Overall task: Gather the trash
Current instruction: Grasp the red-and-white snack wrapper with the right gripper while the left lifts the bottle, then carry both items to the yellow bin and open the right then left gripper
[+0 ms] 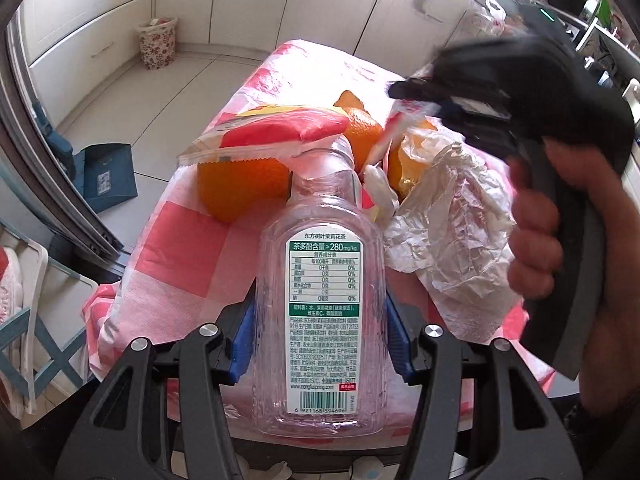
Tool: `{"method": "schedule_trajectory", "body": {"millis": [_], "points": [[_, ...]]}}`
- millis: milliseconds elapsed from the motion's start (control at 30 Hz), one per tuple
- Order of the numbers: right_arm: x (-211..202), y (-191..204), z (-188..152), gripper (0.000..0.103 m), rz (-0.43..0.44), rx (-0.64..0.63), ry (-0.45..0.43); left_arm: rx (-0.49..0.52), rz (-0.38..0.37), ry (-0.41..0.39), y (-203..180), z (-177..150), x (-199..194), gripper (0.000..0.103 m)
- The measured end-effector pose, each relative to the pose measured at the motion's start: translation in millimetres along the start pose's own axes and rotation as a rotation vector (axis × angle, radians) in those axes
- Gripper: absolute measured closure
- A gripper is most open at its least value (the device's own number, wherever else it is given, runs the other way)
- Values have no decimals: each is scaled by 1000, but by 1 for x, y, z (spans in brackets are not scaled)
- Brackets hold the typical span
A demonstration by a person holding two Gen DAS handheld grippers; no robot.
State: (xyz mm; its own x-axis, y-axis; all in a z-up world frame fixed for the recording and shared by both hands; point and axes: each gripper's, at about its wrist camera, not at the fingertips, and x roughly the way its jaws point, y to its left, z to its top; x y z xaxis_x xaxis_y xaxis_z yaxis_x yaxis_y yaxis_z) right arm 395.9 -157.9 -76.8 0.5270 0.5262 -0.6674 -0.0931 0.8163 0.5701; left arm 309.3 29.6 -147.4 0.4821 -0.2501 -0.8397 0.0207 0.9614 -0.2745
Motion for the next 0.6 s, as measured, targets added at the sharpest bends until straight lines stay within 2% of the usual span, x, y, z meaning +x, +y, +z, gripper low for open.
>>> {"method": "schedule_trajectory", "body": {"millis": [233, 333, 433, 600], "points": [[-68, -26, 0, 100, 198, 78, -168, -60, -84, -16, 17, -3, -8, 51], [-105, -34, -3, 100, 262, 83, -231, -66, -111, -63, 20, -4, -19, 51], [-144, -48, -11, 100, 256, 56, -289, -39, -141, -119, 14, -4, -34, 51], [-197, -102, -27, 100, 154, 75, -366, 14, -216, -170, -4, -3, -46, 51]]}}
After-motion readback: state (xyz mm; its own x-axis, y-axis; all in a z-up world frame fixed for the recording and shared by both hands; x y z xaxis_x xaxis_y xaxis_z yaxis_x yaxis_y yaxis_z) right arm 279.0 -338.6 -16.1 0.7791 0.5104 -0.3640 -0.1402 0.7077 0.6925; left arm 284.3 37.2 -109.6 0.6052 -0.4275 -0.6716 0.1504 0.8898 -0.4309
